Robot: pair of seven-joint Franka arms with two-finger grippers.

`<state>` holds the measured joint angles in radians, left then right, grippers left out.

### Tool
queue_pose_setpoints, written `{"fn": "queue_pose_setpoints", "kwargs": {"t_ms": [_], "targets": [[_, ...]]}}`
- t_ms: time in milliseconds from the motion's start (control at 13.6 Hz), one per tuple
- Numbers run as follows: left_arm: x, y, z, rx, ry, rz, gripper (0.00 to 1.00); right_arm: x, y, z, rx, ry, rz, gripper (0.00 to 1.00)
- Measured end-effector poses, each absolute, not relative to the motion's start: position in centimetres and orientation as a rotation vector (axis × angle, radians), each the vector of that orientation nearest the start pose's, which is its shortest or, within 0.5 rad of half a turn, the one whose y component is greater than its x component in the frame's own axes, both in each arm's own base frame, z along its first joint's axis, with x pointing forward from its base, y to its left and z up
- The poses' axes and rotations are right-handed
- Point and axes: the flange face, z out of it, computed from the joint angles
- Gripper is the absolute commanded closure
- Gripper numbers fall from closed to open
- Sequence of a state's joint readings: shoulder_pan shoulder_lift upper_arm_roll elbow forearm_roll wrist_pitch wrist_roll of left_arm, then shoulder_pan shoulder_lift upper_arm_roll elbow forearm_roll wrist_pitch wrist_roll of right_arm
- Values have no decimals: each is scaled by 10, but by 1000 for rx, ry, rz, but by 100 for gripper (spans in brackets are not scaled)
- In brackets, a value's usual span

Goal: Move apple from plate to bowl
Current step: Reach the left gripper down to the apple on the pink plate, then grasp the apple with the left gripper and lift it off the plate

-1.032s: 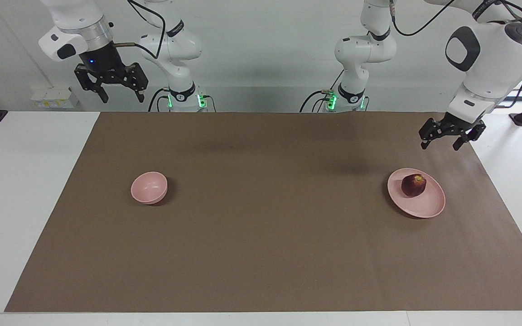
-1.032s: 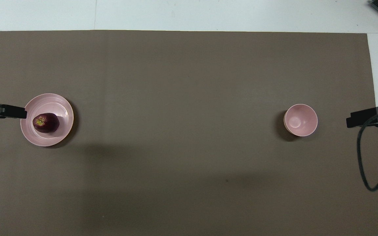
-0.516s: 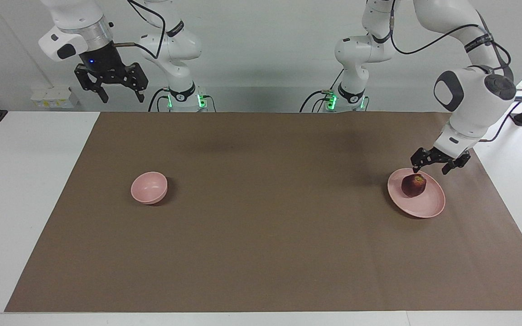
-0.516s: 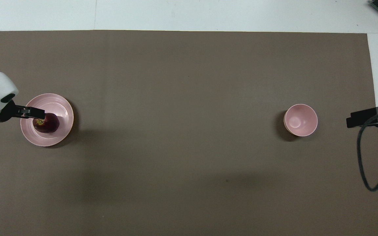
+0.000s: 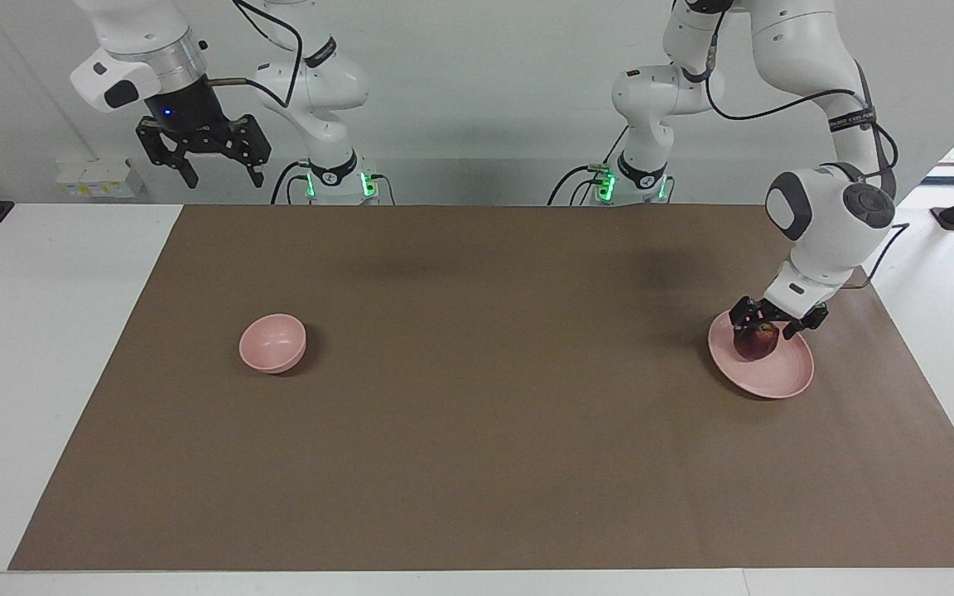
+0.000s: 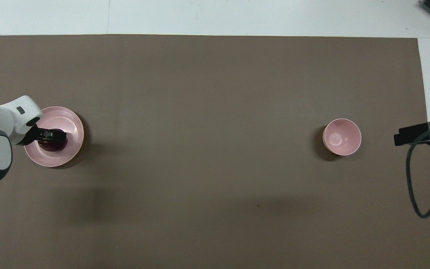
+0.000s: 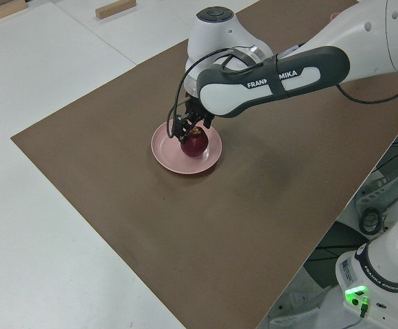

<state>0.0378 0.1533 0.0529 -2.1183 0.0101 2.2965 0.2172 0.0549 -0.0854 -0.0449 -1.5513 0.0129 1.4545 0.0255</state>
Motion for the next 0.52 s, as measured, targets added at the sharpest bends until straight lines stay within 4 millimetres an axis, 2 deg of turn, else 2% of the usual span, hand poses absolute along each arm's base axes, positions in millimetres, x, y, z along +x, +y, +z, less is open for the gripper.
{"fn": "queue_pose_setpoints", "kwargs": {"t_ms": [74,147,221,295,516], "targets": [[563,52,340,-3116,205,-33,57,515,5,669,-3125,22,18,0],[563,54,339,-3116,201,-32,79,515,5,669,-3125,22,18,0],[563,55,341,-3114,201,-38,95,515,5,669,-3125,22,18,0],[563,55,342,-3111,206,-41,100,515,5,669,-3125,22,18,0],[563,54,342,-3106,220,-42,100,515,5,669,-3125,22,18,0]]}}
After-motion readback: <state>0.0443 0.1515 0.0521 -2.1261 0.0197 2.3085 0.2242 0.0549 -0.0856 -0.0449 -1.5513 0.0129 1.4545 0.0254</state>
